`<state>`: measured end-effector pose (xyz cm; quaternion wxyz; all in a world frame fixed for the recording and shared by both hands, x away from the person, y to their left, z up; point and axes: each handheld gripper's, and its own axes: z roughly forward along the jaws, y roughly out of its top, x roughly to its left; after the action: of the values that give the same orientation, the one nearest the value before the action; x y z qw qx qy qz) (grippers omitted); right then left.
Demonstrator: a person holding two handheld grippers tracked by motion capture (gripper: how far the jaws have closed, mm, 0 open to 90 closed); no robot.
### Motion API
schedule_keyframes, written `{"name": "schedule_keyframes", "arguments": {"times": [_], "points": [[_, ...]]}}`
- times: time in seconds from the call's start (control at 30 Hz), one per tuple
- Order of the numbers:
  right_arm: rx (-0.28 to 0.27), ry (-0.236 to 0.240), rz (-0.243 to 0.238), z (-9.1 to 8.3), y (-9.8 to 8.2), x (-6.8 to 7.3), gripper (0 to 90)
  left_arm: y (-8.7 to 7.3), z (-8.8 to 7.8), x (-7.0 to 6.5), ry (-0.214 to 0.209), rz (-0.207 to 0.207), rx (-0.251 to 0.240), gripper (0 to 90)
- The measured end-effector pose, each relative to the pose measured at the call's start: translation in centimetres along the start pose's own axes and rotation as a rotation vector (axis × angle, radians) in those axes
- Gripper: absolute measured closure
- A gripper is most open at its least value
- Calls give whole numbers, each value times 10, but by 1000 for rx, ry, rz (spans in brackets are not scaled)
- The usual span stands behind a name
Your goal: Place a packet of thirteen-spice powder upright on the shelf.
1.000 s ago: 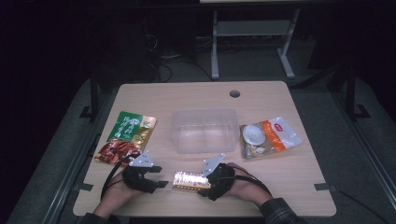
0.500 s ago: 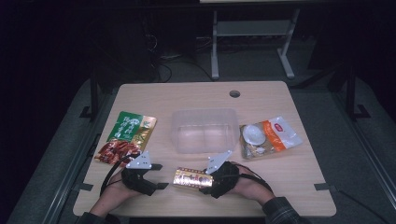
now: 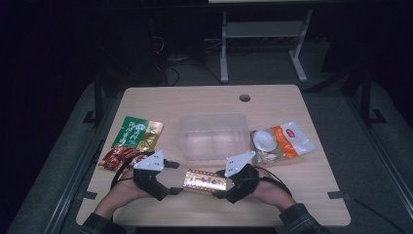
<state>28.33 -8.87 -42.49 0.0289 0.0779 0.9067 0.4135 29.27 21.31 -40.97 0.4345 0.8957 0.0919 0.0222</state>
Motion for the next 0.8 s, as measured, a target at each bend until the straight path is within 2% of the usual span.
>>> {"name": "schedule_keyframes", "arguments": {"times": [0.1, 0.17, 0.2, 0.23, 0.27, 0.3, 0.33, 0.4, 0.47, 0.57, 0.6, 0.63, 0.67, 0.8], "points": [[-16, 10, 16, -4, 1, 1, 319, 9, 8, 0, -25, 21, 5, 159], [-24, 12, 5, -6, 2, 1, 319, 11, 12, -1, -38, 32, 3, 159], [-31, 21, 24, -7, 2, 3, 319, 15, 18, -1, -55, 46, 9, 158], [-34, 16, -2, -8, 2, 1, 319, 17, 20, -2, -64, 57, 15, 158], [-41, 16, -2, -9, 2, 1, 319, 19, 23, -2, -69, 62, 15, 158], [-49, 24, 17, -10, 2, 3, 319, 21, 25, -3, -77, 68, 20, 159], [-44, 25, 0, -11, 2, 2, 319, 21, 25, -3, -77, 68, 20, 159], [-55, 36, 18, -11, 2, 4, 319, 23, 29, -4, -89, 75, 20, 159], [-52, 36, -12, -12, 2, 3, 318, 24, 33, -4, -101, 75, 22, 159], [-52, 37, -17, -12, 3, 3, 319, 26, 36, -5, -111, 78, 20, 161], [-52, 37, -17, -12, 3, 3, 319, 27, 36, -5, -113, 80, 21, 161], [-65, 37, 6, -13, 3, 4, 319, 28, 37, -5, -118, 83, 19, 172], [-65, 37, 6, -13, 3, 4, 319, 29, 36, -4, -117, 93, 27, 172], [-60, 32, 2, -15, 3, 3, 318, 29, 36, -5, -126, 87, 18, 223]]}}
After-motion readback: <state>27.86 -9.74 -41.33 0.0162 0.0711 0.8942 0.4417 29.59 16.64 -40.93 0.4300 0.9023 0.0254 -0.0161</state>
